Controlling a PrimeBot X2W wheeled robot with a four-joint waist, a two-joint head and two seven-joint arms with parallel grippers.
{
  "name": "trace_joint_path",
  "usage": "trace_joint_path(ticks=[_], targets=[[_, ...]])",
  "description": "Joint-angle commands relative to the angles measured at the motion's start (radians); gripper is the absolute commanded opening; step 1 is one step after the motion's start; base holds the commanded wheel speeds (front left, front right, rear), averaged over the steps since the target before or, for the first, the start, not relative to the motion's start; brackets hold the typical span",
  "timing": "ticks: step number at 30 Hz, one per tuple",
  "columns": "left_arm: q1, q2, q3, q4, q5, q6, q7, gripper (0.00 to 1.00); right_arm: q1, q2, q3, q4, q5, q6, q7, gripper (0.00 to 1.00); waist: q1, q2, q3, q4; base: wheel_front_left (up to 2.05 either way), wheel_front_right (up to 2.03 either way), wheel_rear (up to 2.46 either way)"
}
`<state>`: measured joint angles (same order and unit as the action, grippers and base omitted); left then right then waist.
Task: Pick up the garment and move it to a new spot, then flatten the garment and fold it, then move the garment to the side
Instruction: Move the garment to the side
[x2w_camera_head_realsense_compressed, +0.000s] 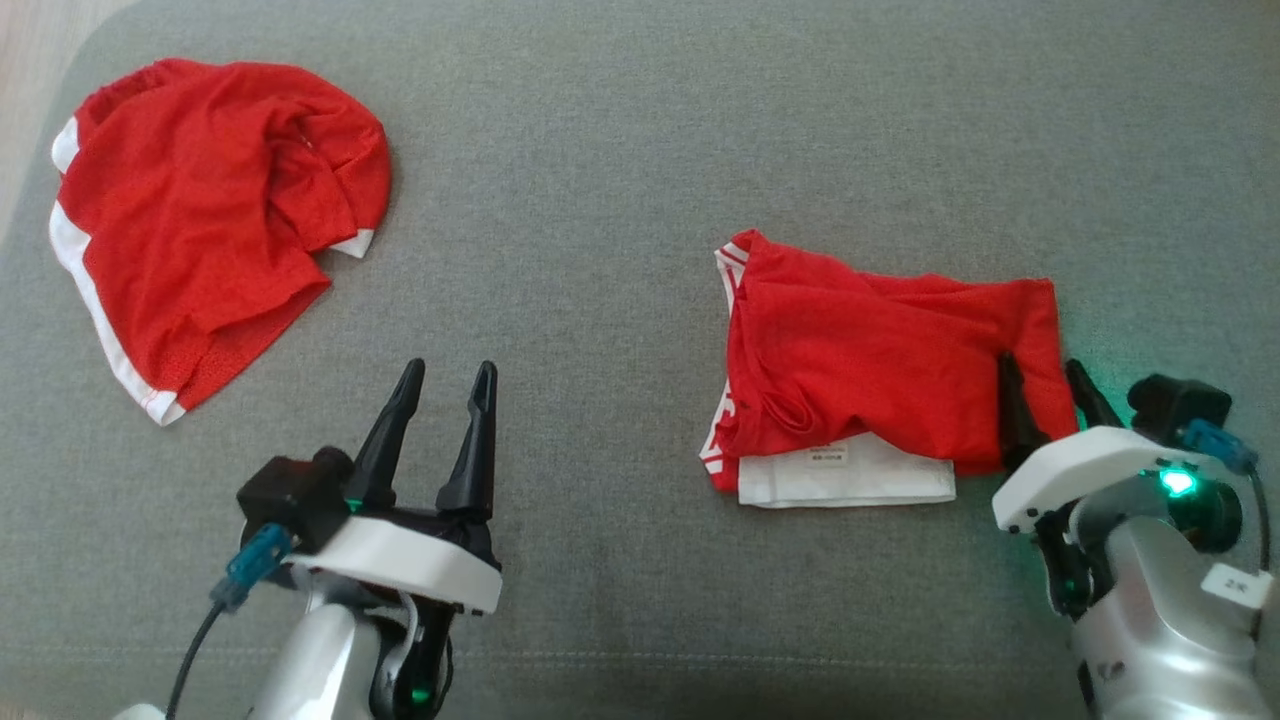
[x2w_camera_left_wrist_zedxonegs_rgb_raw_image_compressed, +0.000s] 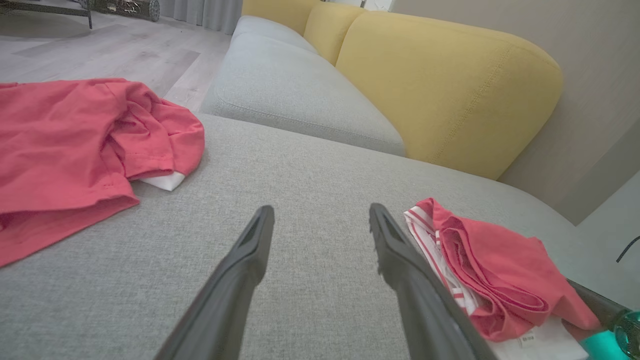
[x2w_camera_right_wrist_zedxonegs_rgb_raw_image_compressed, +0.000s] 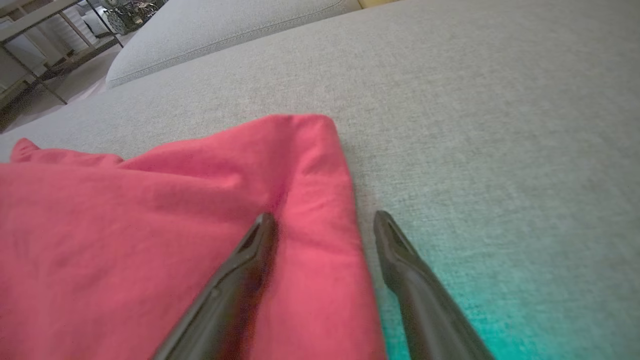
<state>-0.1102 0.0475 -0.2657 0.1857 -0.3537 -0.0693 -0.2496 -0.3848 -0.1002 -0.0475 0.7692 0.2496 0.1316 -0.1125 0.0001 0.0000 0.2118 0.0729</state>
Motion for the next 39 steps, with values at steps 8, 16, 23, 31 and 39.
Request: trace_joint_path(ticks=[8,16,23,31,39], targets=[[-0.045,0.003,0.027,-0.026,0.004,0.003,-0.012,1.0,-0.065,-0.027,0.103,0.028,0.001,-0.001,-0.056,0.0,-0.0001,0.0,-0.007,-0.006,0.0,0.0,0.0],[-0.044,0.003,0.03,-0.04,0.001,0.005,-0.012,1.0,-0.12,-0.137,0.235,-0.099,-0.227,-0.001,-0.138,0.0,-0.0001,0.0,-0.022,-0.048,0.0,0.0,0.0],[-0.088,0.003,0.035,-0.06,0.024,-0.007,-0.012,1.0,-0.206,-0.231,0.302,-0.171,-0.262,-0.001,-0.076,0.0,-0.0001,0.0,0.027,-0.101,0.0,0.0,0.0],[-0.217,0.003,0.025,-0.073,0.053,-0.027,-0.012,1.0,-0.367,-0.381,0.241,-0.157,-0.141,-0.001,0.066,0.0,-0.0001,0.0,0.138,-0.147,0.0,0.0,0.0],[-0.291,0.003,0.025,-0.086,0.06,-0.037,-0.012,1.0,-0.461,-0.387,-0.004,-0.115,-0.111,-0.001,0.151,0.0,-0.0001,0.0,0.224,-0.169,0.0,0.0,0.0]])
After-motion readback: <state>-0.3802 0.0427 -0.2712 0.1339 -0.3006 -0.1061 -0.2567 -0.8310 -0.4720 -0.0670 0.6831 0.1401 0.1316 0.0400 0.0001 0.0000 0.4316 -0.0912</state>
